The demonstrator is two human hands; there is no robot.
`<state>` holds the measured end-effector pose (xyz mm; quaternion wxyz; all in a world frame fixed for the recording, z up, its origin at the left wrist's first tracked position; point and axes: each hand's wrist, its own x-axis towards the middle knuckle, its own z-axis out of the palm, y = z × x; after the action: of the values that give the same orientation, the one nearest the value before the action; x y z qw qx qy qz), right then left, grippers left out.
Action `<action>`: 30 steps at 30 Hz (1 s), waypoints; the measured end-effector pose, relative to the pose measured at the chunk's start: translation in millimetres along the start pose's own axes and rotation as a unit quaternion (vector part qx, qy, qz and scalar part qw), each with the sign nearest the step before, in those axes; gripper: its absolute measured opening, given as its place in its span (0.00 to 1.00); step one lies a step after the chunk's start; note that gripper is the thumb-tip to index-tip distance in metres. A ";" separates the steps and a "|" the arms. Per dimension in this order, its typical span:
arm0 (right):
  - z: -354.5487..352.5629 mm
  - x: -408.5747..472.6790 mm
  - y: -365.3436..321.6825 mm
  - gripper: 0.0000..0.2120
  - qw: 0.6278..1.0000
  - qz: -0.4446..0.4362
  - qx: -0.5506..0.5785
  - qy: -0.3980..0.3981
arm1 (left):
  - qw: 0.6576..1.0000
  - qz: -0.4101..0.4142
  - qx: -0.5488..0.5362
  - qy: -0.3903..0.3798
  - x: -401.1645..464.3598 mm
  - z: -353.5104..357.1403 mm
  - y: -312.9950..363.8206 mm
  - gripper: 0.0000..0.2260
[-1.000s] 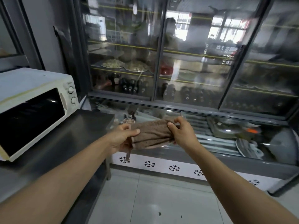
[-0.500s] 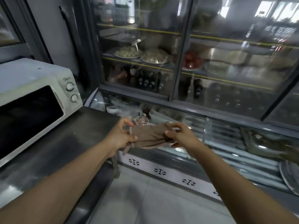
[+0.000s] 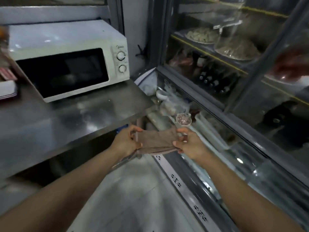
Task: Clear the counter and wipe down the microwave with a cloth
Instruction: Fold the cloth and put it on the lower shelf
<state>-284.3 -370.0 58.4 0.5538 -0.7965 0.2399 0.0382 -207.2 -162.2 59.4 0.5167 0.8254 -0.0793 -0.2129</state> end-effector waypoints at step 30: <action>191.1 277.9 190.0 0.22 0.963 -0.004 -0.179 -0.201 | 0.959 -0.210 -0.004 0.191 174.2 49.0 -284.1 0.18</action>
<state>-80.6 -343.9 -269.8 0.4391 -0.8596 0.1094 0.2374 -97.6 -134.7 -258.0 0.4690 0.8469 0.1970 -0.1552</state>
